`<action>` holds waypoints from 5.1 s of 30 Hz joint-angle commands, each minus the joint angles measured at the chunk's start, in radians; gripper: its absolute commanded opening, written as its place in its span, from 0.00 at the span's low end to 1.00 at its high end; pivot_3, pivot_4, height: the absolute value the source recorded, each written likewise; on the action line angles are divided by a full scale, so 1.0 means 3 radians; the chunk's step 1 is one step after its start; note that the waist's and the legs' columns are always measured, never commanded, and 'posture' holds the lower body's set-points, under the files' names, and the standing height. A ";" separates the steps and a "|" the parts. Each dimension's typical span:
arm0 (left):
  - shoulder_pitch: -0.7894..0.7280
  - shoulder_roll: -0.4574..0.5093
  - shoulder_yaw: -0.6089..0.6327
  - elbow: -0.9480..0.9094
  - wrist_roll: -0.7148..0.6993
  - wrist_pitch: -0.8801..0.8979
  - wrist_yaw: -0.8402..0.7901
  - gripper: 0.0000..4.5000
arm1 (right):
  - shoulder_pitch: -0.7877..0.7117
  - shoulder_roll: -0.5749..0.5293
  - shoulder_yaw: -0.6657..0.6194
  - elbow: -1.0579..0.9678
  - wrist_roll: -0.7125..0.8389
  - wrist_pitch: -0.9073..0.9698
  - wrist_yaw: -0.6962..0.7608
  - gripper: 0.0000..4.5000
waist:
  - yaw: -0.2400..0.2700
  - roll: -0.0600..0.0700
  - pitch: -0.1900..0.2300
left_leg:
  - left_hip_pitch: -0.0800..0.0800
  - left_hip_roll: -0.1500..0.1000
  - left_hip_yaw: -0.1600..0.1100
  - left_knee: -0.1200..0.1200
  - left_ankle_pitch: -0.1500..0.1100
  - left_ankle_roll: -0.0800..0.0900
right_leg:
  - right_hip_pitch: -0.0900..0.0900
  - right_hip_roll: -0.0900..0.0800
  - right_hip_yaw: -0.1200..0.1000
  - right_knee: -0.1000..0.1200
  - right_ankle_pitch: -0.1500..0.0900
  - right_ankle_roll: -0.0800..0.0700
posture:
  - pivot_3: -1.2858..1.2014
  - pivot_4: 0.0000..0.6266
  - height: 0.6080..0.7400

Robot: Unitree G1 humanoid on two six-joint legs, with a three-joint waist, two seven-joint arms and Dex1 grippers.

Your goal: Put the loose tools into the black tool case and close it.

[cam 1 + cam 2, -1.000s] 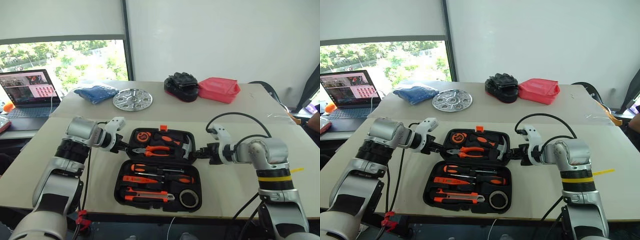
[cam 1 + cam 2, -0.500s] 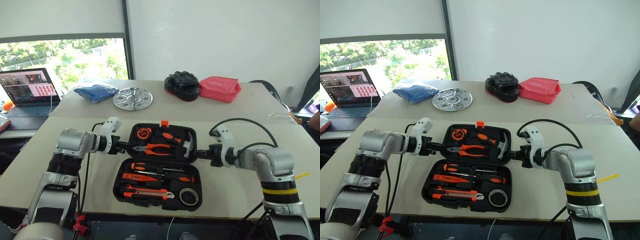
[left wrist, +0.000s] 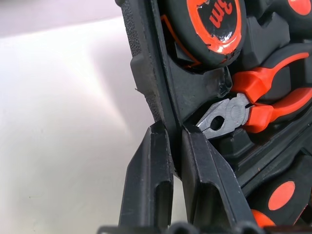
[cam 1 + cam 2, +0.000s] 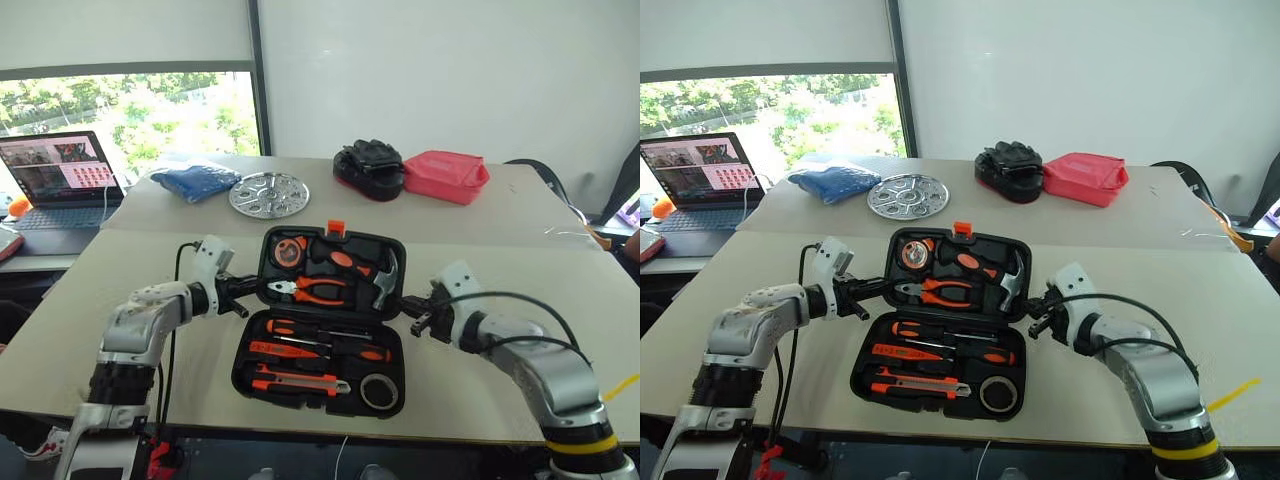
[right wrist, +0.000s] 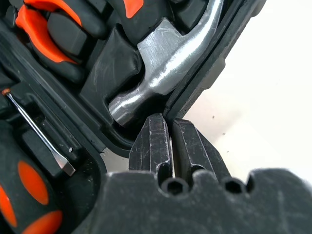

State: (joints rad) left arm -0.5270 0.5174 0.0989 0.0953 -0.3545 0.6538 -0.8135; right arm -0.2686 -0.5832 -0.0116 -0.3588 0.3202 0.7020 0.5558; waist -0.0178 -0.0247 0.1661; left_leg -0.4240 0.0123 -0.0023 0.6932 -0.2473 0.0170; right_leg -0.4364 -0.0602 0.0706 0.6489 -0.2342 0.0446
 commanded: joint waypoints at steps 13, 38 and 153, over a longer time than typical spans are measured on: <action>0.0640 -0.0195 0.0043 -0.0636 0.0246 -0.1757 0.0186 0.01 | 0.0780 -0.0145 0.0137 -0.0232 -0.0858 -0.2101 0.0141 0.00 | 0.0012 0.0000 0.0000 | 0.0001 0.0001 0.0004 -0.0002 0.0001 -0.0002 | 0.0000 0.0001 0.0001 -0.0003 0.0004 0.0000 | 0.52 0.24 1.00; 0.1424 0.0140 0.0043 -0.0646 0.0457 -0.2771 0.0010 0.74 | 0.1242 -0.0813 0.0163 0.0300 -0.2101 -0.4481 -0.0222 0.40 | 0.0000 0.0000 0.0000 | 0.0065 0.0005 0.0021 -0.0009 0.0002 -0.0003 | 0.0062 0.0004 0.0001 -0.0013 0.0004 -0.0005 | 0.52 0.24 1.00; -0.1335 0.0423 -0.1471 0.0650 0.0319 -0.0886 -0.2669 0.01 | 0.1208 -0.0807 0.0222 -0.0807 0.0020 -0.1158 0.1275 0.00 | 0.0005 -0.0038 0.0001 | 0.0045 0.0005 0.0018 0.0014 -0.0005 0.0004 | 0.0054 0.0014 -0.0009 0.0003 -0.0008 -0.0002 | 0.52 0.24 1.00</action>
State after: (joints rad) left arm -0.9340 0.6521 -0.3086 0.2933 -0.3105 0.4820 -1.6102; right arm 0.1199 -0.8379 0.0290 -0.5957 0.3421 0.3762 0.9425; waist -0.0162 -0.0362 0.1666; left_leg -0.4103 0.0138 0.0035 0.6973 -0.2489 0.0181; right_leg -0.4202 -0.0555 0.0681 0.6497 -0.2365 0.0434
